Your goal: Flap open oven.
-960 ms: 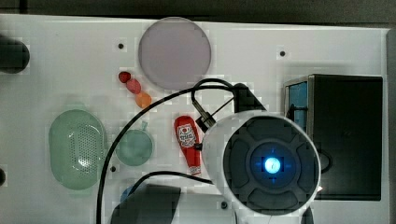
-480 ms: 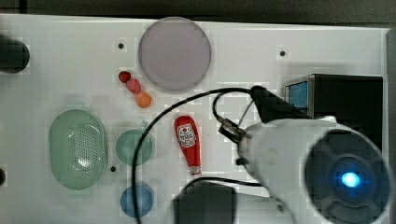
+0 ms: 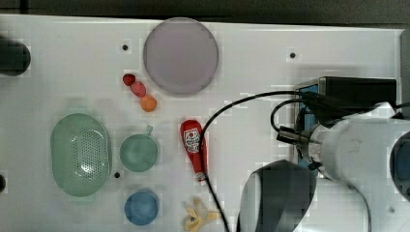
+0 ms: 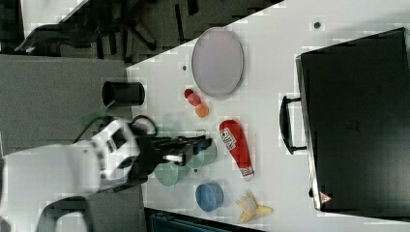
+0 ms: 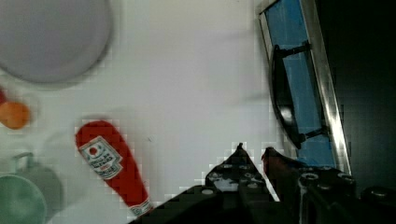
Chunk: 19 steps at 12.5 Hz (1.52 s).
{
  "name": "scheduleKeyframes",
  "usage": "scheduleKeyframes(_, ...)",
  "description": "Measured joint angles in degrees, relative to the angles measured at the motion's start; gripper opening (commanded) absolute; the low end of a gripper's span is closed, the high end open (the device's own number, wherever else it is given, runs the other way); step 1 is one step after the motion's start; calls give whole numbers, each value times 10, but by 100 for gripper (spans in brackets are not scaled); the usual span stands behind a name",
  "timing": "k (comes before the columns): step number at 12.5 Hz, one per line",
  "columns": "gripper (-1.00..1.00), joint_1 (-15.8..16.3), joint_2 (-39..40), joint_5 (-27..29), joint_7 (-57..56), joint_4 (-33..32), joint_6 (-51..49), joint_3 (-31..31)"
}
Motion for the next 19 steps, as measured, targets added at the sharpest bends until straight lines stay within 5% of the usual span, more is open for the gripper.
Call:
scheduleKeyframes(8,-65,-17,117,-1,-166,-39,172,-75)
scheduleKeyframes(19,-65,-16,229,-1,-192,-81,285,-86)
